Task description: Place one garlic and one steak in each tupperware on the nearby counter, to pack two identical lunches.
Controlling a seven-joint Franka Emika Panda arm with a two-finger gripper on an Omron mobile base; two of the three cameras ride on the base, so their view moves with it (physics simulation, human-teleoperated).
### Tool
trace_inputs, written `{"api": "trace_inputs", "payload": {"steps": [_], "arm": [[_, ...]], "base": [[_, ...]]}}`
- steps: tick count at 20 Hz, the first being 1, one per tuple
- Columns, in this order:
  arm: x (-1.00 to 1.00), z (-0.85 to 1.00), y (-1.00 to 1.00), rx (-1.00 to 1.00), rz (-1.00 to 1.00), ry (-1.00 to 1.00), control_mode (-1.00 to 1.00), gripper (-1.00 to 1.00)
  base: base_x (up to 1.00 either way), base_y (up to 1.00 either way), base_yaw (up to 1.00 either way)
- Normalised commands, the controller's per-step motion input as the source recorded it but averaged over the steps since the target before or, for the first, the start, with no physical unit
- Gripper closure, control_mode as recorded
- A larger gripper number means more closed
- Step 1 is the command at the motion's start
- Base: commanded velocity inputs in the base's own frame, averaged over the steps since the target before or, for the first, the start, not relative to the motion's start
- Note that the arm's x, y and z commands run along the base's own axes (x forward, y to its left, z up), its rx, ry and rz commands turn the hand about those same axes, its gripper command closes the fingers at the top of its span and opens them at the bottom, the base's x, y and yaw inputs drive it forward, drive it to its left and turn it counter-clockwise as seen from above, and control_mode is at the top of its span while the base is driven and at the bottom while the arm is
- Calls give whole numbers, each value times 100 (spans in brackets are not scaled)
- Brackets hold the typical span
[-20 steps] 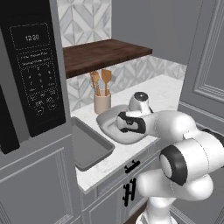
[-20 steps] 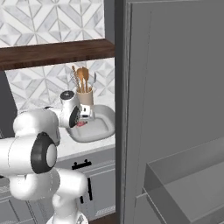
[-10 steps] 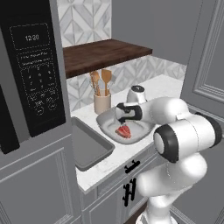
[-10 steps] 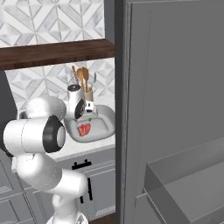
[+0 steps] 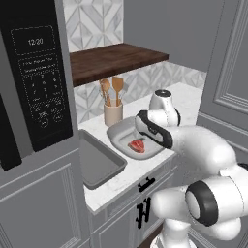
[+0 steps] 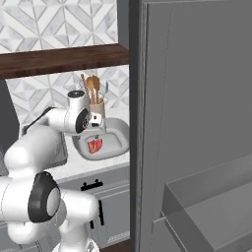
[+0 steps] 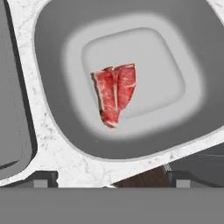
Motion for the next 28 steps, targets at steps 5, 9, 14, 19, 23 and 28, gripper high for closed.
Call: {"api": "trace_inputs", "payload": {"steps": [5, 9, 14, 19, 23, 28], "arm": [[-100, 28, 8, -1, 0, -3, -100, -100], [-75, 6, 24, -3, 0, 0, 100, -100], [0, 0, 0, 0, 0, 0, 100, -100], [0, 0, 0, 0, 0, 0, 100, -100], [0, 0, 0, 0, 0, 0, 100, -100], [0, 0, 0, 0, 0, 0, 100, -100]], "base": [[0, 0, 0], [-25, 11, 0], [-100, 22, -11], [-100, 0, -55], [-100, 0, -67], [-58, 3, -84]]}}
